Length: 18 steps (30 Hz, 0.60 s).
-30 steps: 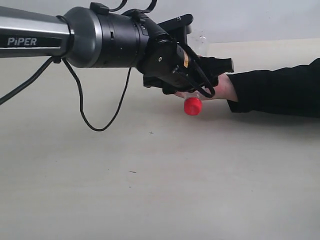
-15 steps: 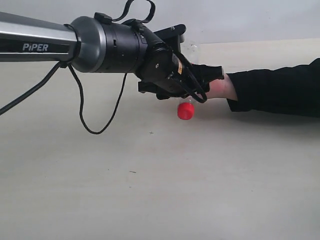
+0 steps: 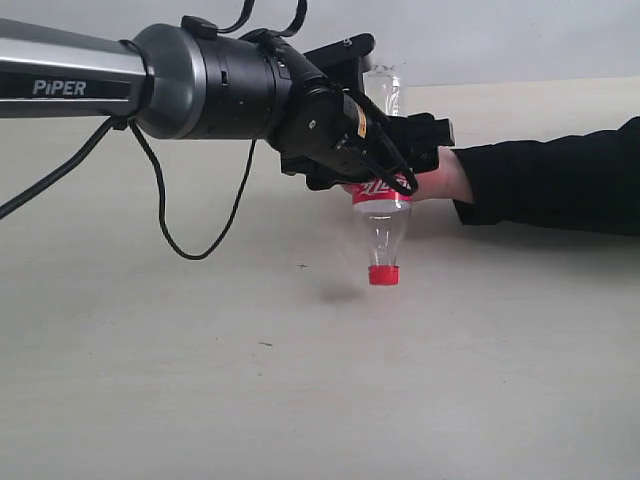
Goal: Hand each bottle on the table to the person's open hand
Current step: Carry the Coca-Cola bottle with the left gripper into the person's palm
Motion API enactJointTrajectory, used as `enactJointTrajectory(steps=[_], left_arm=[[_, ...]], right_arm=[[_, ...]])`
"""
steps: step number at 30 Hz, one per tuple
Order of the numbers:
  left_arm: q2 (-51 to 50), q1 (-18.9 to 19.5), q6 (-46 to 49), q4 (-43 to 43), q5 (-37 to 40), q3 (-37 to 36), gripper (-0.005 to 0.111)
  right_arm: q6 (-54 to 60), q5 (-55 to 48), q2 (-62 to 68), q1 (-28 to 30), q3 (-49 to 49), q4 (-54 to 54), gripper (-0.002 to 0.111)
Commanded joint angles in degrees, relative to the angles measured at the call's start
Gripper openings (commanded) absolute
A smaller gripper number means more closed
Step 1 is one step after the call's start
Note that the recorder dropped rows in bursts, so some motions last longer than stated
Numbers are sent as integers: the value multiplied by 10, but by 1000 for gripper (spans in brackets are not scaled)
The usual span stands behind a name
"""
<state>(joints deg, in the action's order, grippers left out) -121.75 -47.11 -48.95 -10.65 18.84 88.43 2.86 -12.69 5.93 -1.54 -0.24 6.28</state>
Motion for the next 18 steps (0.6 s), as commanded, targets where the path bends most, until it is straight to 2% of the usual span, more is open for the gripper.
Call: enactJointTrajectory(steps=[1, 3, 4, 8, 18], left_arm=[[7, 10, -1, 0, -29, 0, 64], [3, 22, -16, 10, -28, 6, 17], [2, 26, -18, 11, -28, 7, 2], [2, 32, -9, 9, -24, 7, 10], [-2, 37, 4, 9, -86, 28, 0]], right_arm=[[1, 4, 1, 2, 2, -3, 0], [1, 4, 1, 2, 2, -3, 0], [1, 4, 1, 2, 2, -3, 0], [1, 4, 1, 2, 2, -3, 0], [1, 4, 1, 2, 2, -3, 0]])
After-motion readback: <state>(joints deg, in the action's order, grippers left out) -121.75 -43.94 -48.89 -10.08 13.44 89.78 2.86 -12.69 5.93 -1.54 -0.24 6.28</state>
